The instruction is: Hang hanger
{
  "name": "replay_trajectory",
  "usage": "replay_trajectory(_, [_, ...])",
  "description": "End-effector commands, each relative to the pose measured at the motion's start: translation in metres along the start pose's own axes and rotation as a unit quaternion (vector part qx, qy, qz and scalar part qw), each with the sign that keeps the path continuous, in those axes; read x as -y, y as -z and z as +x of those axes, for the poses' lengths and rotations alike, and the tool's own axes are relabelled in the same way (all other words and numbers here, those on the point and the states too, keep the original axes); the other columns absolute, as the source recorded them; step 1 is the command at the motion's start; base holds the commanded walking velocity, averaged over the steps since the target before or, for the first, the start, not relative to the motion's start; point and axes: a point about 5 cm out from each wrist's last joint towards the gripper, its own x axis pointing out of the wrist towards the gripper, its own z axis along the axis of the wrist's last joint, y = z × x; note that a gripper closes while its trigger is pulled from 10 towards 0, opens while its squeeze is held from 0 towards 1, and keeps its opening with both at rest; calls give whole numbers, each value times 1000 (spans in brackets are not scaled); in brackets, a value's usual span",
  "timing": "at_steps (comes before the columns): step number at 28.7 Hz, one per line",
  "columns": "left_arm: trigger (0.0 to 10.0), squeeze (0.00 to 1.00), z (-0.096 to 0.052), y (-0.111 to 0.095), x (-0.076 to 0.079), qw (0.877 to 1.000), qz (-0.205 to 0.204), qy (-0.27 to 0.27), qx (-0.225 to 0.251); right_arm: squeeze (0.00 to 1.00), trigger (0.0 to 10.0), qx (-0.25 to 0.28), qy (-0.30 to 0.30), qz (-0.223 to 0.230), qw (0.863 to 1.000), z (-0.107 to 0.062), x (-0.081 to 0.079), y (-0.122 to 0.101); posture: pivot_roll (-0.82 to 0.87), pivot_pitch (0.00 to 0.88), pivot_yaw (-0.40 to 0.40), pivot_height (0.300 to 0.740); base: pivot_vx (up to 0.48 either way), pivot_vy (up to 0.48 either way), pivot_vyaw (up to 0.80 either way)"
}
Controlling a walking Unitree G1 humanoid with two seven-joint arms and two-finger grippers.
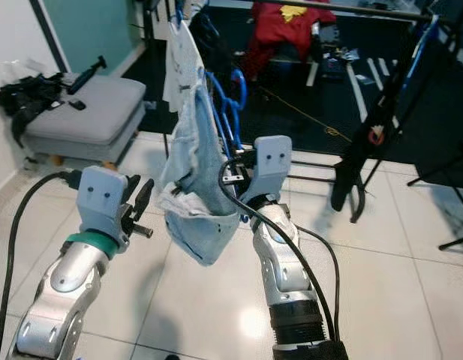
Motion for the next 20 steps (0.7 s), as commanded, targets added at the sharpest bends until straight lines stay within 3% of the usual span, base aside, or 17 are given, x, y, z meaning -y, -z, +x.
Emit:
replay_trajectory(1, [10000, 0, -2, 6, -2, 1000, 1, -1, -11, 0, 10000, 21, 3, -14, 1000, -6, -1, -1, -88, 56, 71, 740, 0, 0, 0])
replay_trajectory(8, [10000, 0, -2, 7, -1, 1000, -9, -1, -14, 0, 10000, 15, -9, -30, 999, -14, -2, 3, -91, 52, 73, 740, 0, 0, 0])
replay_trajectory(10, [10000, 0, -1, 3, 2, 1000, -3, 14, -3, 0, 10000, 40, 34, -39, 998, -14, 12, -11, -105, 48, 71, 740, 0, 0, 0])
replay_trajectory(15, [10000, 0, 0, 2, 2, 1000, 0, 14, 3, 0, 10000, 54, 47, -43, 997, -13, 17, -17, -105, 48, 71, 740, 0, 0, 0])
replay_trajectory(20, [10000, 0, 5, -1, 3, 1000, 5, 9, 18, 0, 10000, 94, 90, -58, 990, -6, 31, -33, -117, 40, 73, 740, 480, 0, 0])
